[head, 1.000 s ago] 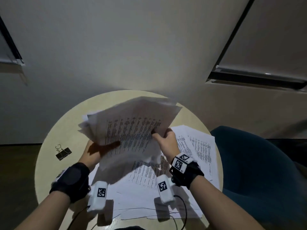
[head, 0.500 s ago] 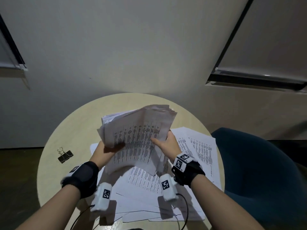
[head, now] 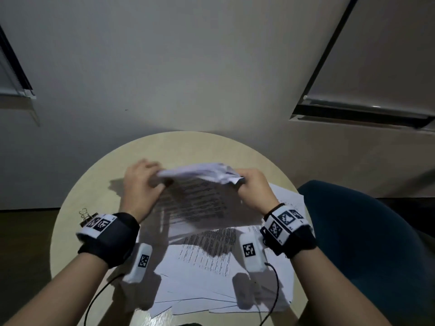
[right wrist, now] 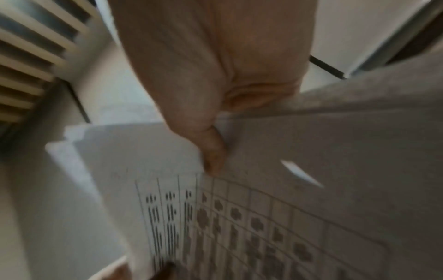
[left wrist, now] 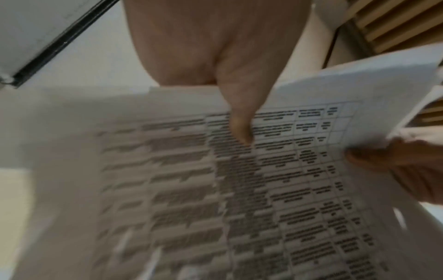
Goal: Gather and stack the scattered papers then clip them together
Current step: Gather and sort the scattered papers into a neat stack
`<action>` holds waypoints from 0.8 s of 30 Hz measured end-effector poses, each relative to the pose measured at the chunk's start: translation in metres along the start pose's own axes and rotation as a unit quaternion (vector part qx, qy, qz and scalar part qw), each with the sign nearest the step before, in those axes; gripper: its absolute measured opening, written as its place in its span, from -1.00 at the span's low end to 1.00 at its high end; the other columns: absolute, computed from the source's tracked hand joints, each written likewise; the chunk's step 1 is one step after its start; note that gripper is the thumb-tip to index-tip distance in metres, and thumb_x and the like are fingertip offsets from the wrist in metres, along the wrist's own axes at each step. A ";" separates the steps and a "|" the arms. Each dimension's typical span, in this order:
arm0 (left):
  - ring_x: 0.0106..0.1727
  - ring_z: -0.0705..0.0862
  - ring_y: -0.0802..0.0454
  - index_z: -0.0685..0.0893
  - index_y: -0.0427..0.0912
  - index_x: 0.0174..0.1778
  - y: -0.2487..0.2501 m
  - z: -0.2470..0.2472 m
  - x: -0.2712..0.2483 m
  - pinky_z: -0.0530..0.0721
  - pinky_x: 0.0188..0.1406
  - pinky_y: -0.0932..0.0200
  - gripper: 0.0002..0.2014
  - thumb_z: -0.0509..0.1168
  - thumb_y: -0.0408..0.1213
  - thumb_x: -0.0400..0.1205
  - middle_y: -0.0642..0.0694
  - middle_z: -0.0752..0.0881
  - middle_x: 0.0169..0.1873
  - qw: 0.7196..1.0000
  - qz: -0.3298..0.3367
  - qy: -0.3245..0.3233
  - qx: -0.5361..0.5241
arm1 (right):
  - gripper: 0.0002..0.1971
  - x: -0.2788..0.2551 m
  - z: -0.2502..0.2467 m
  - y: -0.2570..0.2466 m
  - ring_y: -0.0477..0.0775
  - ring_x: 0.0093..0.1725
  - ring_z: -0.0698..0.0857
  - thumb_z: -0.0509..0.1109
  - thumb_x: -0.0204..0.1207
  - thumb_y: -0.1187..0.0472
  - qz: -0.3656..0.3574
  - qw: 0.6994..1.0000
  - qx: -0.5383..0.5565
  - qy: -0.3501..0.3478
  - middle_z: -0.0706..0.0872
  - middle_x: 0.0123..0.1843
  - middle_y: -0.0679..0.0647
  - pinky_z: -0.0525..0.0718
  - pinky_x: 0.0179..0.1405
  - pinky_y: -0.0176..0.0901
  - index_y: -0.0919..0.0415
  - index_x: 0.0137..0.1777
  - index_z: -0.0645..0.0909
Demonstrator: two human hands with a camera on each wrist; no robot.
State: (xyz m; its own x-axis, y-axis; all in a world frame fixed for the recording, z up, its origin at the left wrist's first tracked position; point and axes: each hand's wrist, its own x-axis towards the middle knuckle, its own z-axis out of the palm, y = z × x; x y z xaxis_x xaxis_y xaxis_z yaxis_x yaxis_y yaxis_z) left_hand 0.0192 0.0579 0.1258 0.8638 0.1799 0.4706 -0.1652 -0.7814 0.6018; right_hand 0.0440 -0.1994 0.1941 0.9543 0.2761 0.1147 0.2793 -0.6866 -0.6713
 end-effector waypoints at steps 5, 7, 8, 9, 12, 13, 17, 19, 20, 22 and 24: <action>0.66 0.14 -0.10 0.06 -0.04 0.65 -0.030 -0.017 -0.023 0.20 0.61 -0.14 0.14 0.65 -0.09 0.26 -0.21 0.16 0.64 0.934 -0.295 0.011 -0.199 | -0.80 -0.021 0.005 0.032 -0.11 -0.30 0.68 0.44 0.54 0.35 0.067 0.981 0.170 0.061 0.81 -0.31 0.07 0.70 -0.18 -0.07 0.07 -0.24 0.76; 0.48 0.50 -0.14 0.34 -0.22 0.52 -0.041 -0.015 -0.027 0.49 0.42 -0.07 -0.09 0.62 -0.18 0.28 -0.20 0.55 0.42 0.895 -0.313 -0.035 -0.317 | -0.80 -0.026 0.008 0.041 0.07 -0.20 0.69 0.45 0.51 0.38 0.088 0.969 0.219 0.071 0.80 -0.17 0.40 0.72 -0.10 0.16 0.07 -0.25 0.73; 0.34 0.63 -0.14 0.49 -0.24 0.41 -0.044 -0.014 -0.030 0.58 0.30 -0.04 -0.27 0.60 -0.25 0.33 -0.17 0.69 0.27 0.886 -0.316 -0.048 -0.337 | -0.81 -0.029 0.010 0.046 0.14 -0.17 0.70 0.47 0.50 0.38 0.100 0.964 0.236 0.075 0.77 -0.11 0.48 0.71 -0.06 0.24 0.06 -0.24 0.73; 0.24 0.69 -0.14 0.56 -0.23 0.34 -0.046 -0.013 -0.033 0.63 0.21 -0.05 -0.40 0.58 -0.30 0.38 -0.14 0.74 0.17 0.885 -0.319 -0.053 -0.335 | -0.82 -0.032 0.014 0.051 0.21 -0.13 0.73 0.49 0.47 0.36 0.117 0.958 0.252 0.075 0.77 -0.07 0.49 0.70 0.00 0.31 0.04 -0.23 0.73; 0.14 0.74 -0.20 0.62 -0.28 0.26 -0.054 -0.003 -0.050 0.68 0.13 -0.10 -0.54 0.52 -0.41 0.45 -0.22 0.76 0.11 0.869 -0.341 -0.069 -0.352 | -0.80 -0.042 0.033 0.075 0.33 -0.01 0.80 0.56 0.38 0.37 0.177 0.946 0.267 0.042 0.83 -0.07 0.28 0.68 0.16 0.39 0.03 -0.16 0.76; 0.13 0.74 -0.25 0.62 -0.32 0.25 -0.056 0.001 -0.058 0.67 0.15 -0.12 -0.55 0.51 -0.46 0.44 -0.28 0.76 0.11 0.858 -0.358 -0.082 -0.360 | -0.75 -0.046 0.040 0.084 0.22 0.00 0.81 0.56 0.37 0.42 0.191 0.943 0.271 0.030 0.85 -0.07 0.15 0.69 0.19 0.32 0.02 -0.12 0.75; -0.06 0.81 -0.09 0.70 -0.23 -0.01 -0.041 0.009 -0.088 0.78 -0.19 0.18 -0.68 0.56 -0.50 0.36 -0.32 0.80 0.01 0.853 -0.358 -0.111 -0.362 | -0.58 -0.059 0.050 0.095 -0.07 0.05 0.80 0.57 0.31 0.54 0.192 0.944 0.270 0.011 0.81 -0.06 -0.10 0.76 0.15 -0.06 0.01 0.00 0.70; -0.35 0.81 0.17 0.66 -0.25 -0.09 -0.022 0.007 -0.094 0.71 -0.44 0.41 -0.75 0.47 -0.61 0.42 -0.09 0.86 -0.30 0.841 -0.346 -0.104 -0.403 | -0.57 -0.058 0.054 0.099 -0.08 0.01 0.79 0.60 0.30 0.49 0.233 0.925 0.300 0.006 0.80 -0.07 -0.09 0.81 0.00 -0.02 0.04 0.07 0.69; -0.41 0.80 0.21 0.65 -0.26 -0.10 -0.016 0.007 -0.094 0.69 -0.50 0.42 -0.76 0.38 -0.67 0.47 0.01 0.83 -0.42 0.831 -0.344 -0.106 -0.424 | -0.53 -0.058 0.056 0.098 0.03 0.06 0.78 0.67 0.24 0.37 0.271 0.908 0.320 -0.007 0.81 -0.02 -0.02 0.83 -0.08 0.05 0.06 0.13 0.67; -0.24 0.84 0.07 0.67 -0.20 -0.10 -0.020 0.015 -0.090 0.73 -0.37 0.29 -0.74 0.40 -0.65 0.47 0.12 0.82 -0.44 0.831 -0.348 -0.115 -0.419 | -0.27 -0.052 0.066 0.104 0.20 0.17 0.73 0.80 0.00 0.04 0.305 0.900 0.310 -0.016 0.76 0.10 0.07 0.75 0.10 0.19 0.09 0.18 0.56; 0.06 0.79 -0.17 0.71 -0.08 -0.11 -0.034 0.023 -0.084 0.72 -0.02 0.05 -0.72 0.53 -0.52 0.40 0.09 0.85 -0.32 0.852 -0.344 -0.115 -0.378 | -0.40 -0.048 0.065 0.091 0.14 0.12 0.71 0.74 0.17 0.06 0.284 0.915 0.285 -0.001 0.73 0.04 0.05 0.71 0.17 0.03 0.16 0.13 0.51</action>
State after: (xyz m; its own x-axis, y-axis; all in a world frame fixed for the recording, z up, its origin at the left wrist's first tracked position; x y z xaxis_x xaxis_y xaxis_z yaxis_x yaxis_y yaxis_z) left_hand -0.0373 0.0558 0.0511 0.9361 0.2502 -0.2473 0.2331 0.0855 0.9687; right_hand 0.0162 -0.2314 0.0798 0.9281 -0.0146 -0.3720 -0.3630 -0.2569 -0.8957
